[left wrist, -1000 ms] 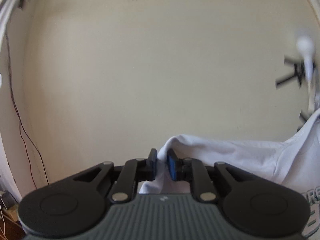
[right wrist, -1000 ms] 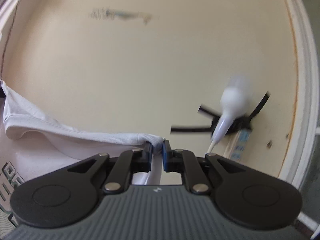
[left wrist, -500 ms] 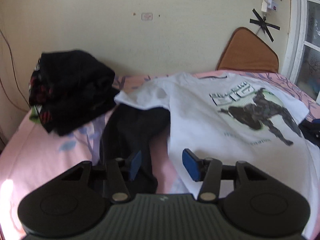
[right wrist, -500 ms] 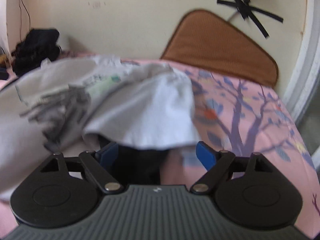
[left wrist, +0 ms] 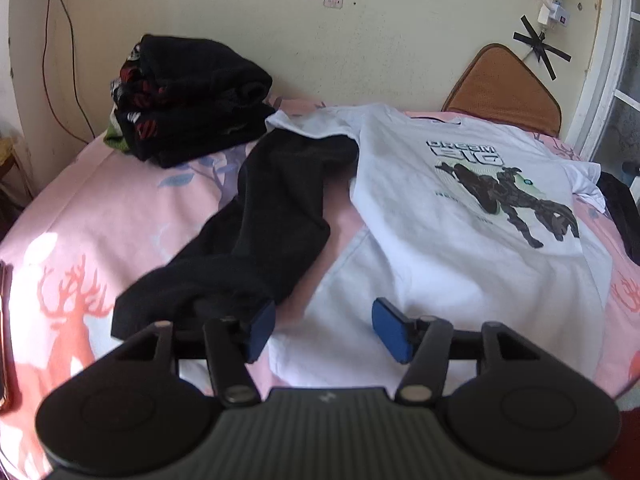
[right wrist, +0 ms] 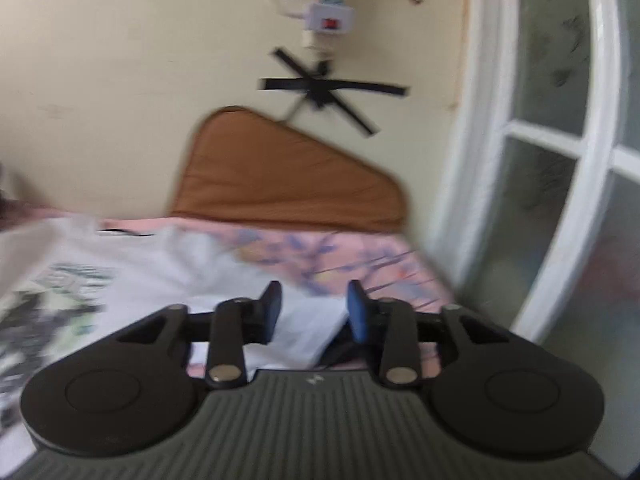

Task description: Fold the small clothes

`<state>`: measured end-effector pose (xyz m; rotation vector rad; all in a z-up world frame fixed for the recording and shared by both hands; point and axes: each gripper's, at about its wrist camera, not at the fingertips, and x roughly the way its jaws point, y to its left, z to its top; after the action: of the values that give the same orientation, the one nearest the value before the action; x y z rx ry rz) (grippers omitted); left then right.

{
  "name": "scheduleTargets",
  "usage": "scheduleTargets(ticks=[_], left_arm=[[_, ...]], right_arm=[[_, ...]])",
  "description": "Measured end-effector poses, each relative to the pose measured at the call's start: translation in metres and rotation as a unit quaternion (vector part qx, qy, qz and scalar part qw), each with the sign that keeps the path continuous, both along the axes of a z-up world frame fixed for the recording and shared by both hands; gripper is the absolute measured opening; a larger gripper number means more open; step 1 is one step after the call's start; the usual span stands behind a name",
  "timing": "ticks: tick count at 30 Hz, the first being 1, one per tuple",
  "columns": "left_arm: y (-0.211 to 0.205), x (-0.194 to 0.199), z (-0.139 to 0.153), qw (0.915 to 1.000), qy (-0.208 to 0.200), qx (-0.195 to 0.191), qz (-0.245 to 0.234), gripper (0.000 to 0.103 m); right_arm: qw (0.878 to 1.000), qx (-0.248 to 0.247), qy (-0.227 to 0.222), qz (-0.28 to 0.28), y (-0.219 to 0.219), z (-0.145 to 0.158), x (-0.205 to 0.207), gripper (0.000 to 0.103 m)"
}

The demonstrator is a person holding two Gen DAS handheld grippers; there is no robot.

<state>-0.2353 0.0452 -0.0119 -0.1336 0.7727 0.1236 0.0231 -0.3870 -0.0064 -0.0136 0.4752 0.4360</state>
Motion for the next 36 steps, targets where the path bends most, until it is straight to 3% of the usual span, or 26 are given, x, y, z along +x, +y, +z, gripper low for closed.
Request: scheduleTargets(ticks=[2,4,6,7,8,9,10,11,17,20,23,26,28,30,31,34,35,36], left_arm=[[-0.001,-0.007,-0.005,0.9998,0.003,-0.021,0.001,0.059],[-0.002,-0.01,-0.006,0.9991,0.007,-0.041,0.002,0.06],[-0.003,-0.012,-0.008,0.9982,0.006,-0.059,0.0,0.06],[-0.005,-0.012,-0.008,0.9981,0.005,-0.062,-0.001,0.057],[-0.008,-0.012,-0.008,0.9981,0.005,-0.061,-0.003,0.047],[-0.012,-0.011,-0.009,0.9983,0.007,-0.058,-0.008,0.039],[-0.015,-0.01,-0.009,0.9984,0.01,-0.053,-0.013,0.019],[-0.019,-0.01,-0.008,0.9985,0.012,-0.05,-0.019,0.003],[-0.027,-0.036,0.033,0.9921,-0.021,-0.114,-0.048,0.003],[-0.039,-0.053,0.051,0.9896,-0.025,-0.121,-0.073,0.003],[-0.056,-0.058,0.042,0.9902,0.01,-0.101,-0.096,0.003],[-0.053,-0.054,0.017,0.989,0.062,-0.102,-0.087,0.01],[-0.041,-0.054,0.008,0.9896,0.067,-0.115,-0.055,0.012],[-0.025,-0.057,0.007,0.9886,0.051,-0.139,-0.025,0.027],[-0.021,-0.058,0.008,0.9883,0.041,-0.146,-0.019,0.043],[-0.021,-0.059,0.012,0.9871,0.026,-0.154,-0.035,0.062],[-0.023,-0.058,0.011,0.9863,0.028,-0.156,-0.045,0.073],[-0.027,-0.056,0.01,0.986,0.031,-0.155,-0.054,0.079]], right_arm=[[0.996,0.033,0.029,0.076,0.015,-0.019,-0.032,0.055],[0.994,0.018,0.051,0.094,0.036,-0.043,-0.052,0.062],[0.992,0.013,0.063,0.107,0.052,-0.065,-0.061,0.062],[0.991,0.012,0.064,0.113,0.059,-0.072,-0.062,0.061],[0.99,0.016,0.068,0.12,0.064,-0.078,-0.067,0.06],[0.99,0.023,0.064,0.127,0.071,-0.081,-0.07,0.049],[0.989,0.019,0.057,0.136,0.079,-0.081,-0.073,0.011],[0.988,0.015,0.057,0.143,0.081,-0.072,-0.082,0.01],[0.99,0.054,-0.032,0.125,0.02,0.027,-0.111,0.009],[0.993,-0.001,-0.028,0.117,0.003,0.055,-0.121,0.01],[0.986,-0.077,0.029,0.143,0.008,0.038,-0.121,0.015],[0.979,-0.15,0.061,0.126,0.013,0.004,-0.11,0.037],[0.98,-0.158,0.052,0.11,0.01,-0.007,-0.1,0.042],[0.985,-0.125,0.06,0.104,0.001,-0.01,-0.089,0.045],[0.987,-0.106,0.072,0.101,-0.003,-0.011,-0.084,0.051],[0.987,-0.043,0.102,0.113,-0.01,-0.021,-0.086,0.063],[0.986,-0.026,0.115,0.118,-0.009,-0.025,-0.09,0.068],[0.984,-0.016,0.127,0.121,-0.006,-0.03,-0.095,0.076]])
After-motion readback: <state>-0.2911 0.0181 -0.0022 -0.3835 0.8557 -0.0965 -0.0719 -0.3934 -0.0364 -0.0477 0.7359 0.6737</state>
